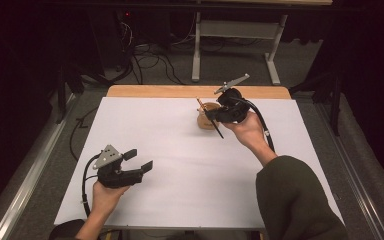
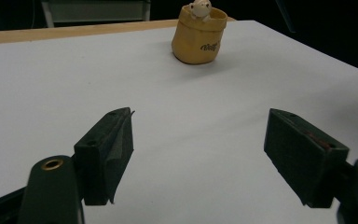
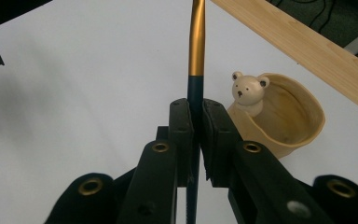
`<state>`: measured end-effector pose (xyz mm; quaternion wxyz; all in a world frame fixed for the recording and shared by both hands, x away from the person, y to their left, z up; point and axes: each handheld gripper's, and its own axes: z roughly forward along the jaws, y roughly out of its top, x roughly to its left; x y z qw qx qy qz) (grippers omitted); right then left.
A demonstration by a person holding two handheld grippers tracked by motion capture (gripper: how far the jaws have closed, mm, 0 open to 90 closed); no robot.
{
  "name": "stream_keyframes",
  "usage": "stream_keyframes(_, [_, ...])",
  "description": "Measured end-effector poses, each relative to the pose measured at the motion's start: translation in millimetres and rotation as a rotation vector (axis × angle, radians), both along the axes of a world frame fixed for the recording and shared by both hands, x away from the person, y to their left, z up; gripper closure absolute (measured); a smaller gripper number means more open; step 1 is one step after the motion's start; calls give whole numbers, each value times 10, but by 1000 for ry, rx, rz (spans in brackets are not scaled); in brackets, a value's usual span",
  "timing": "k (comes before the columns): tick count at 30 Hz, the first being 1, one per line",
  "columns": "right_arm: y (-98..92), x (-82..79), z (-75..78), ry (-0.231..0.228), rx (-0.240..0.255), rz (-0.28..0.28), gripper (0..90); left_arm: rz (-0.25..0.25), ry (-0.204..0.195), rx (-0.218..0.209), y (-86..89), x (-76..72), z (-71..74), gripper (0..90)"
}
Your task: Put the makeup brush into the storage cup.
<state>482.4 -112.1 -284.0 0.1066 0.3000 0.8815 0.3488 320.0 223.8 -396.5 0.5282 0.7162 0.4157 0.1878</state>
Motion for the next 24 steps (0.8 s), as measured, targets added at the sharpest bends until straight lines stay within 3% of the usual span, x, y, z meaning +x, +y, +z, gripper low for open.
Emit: stream_keyframes(24, [66, 211, -12, -20, -9, -29, 850, -4, -3, -8, -13, 1, -1, 245])
